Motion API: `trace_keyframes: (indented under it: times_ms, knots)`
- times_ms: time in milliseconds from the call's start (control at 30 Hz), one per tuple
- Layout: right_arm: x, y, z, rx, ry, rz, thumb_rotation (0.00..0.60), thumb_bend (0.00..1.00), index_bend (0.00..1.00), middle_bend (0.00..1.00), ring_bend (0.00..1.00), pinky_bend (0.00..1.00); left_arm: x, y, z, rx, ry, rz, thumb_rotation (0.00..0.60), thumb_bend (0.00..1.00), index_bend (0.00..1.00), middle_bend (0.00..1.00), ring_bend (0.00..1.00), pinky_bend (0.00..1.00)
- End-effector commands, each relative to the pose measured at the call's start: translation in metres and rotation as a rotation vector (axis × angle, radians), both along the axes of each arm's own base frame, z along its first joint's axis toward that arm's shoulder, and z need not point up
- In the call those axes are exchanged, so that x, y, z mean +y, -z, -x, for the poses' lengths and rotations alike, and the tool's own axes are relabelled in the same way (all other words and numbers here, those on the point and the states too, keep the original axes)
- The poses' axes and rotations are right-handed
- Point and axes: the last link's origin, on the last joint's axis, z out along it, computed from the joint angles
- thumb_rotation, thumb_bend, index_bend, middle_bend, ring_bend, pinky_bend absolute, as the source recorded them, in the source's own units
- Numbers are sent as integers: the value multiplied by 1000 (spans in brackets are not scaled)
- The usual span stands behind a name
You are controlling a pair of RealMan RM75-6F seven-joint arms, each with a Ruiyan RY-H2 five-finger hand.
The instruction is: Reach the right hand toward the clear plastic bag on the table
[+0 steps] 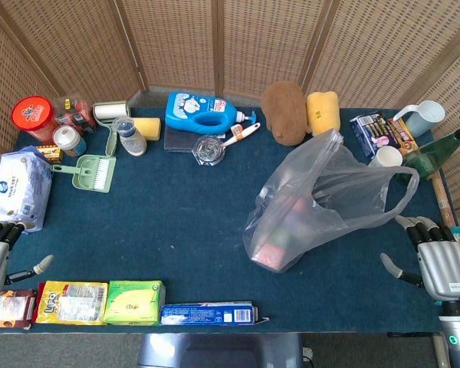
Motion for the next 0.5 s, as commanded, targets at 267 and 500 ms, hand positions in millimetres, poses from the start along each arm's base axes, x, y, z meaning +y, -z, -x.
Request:
trace_keyframes:
  times_ms: [267,500]
  knots:
    - [-2,1,4,-16,10,-6,0,346,184,260,218,202,-1,-1,-1,8,2,-5,0,156,295,356,310,133]
    - [-7,-3,-2,-81,-23,-6,0,346,181,261,218,202,-3,-4,-2,6,5,-16,0,156,295,357,310,133]
